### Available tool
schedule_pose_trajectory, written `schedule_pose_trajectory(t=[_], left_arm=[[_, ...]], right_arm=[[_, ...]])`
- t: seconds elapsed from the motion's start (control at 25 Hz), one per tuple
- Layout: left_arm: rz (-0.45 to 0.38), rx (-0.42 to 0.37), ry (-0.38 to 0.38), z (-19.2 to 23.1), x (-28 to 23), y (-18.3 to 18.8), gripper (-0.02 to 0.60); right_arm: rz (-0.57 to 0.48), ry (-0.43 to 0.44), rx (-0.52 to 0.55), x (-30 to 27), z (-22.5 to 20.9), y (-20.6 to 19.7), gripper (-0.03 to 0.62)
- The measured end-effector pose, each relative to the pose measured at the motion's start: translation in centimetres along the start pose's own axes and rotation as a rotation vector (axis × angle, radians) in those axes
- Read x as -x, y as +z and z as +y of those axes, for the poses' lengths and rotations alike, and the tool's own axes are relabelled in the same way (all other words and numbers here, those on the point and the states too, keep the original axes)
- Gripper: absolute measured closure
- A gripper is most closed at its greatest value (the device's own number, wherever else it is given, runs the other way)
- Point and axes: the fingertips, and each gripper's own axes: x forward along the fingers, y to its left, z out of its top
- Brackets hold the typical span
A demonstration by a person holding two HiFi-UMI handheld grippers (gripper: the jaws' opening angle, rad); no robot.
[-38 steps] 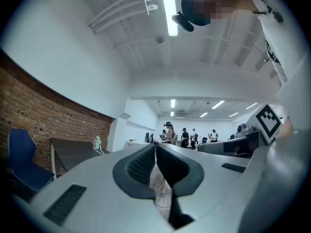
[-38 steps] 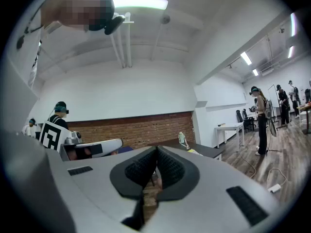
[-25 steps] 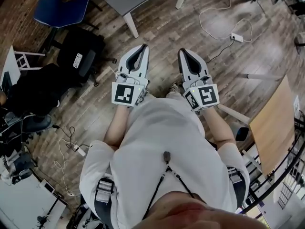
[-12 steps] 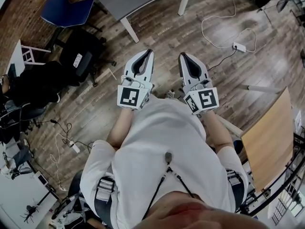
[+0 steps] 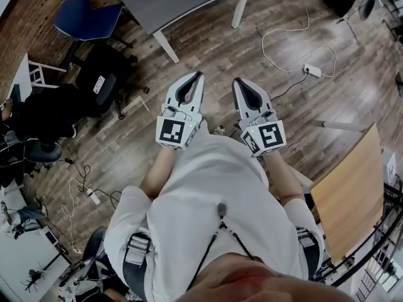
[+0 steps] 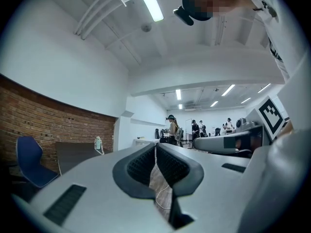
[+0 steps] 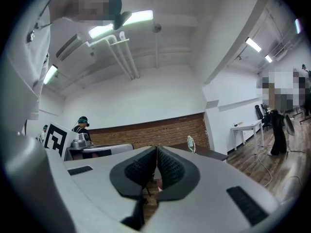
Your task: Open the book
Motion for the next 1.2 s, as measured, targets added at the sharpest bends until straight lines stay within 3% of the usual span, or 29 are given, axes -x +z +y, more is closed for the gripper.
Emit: schedule_pose_trajectory(t=[0.36, 0.88, 1.2], left_arm=[[0.017, 0.024, 0.002, 3.2, -4.3, -2.1, 0.552], [0.036, 0.023, -0.045, 10.8, -20.2, -1.9, 0.552], [0.028, 0.012, -0.061, 16.9, -27.8, -0.6, 0.552]], right_arm=[[0.035, -0.036, -0.007, -3.8, -3.7, -1.8, 0.557], [0.061, -0.088, -0.028, -15.7, -15.2, -0.2, 0.557], [0.073, -0.092, -0.027, -24.7, -19.6, 0.9, 0.557]])
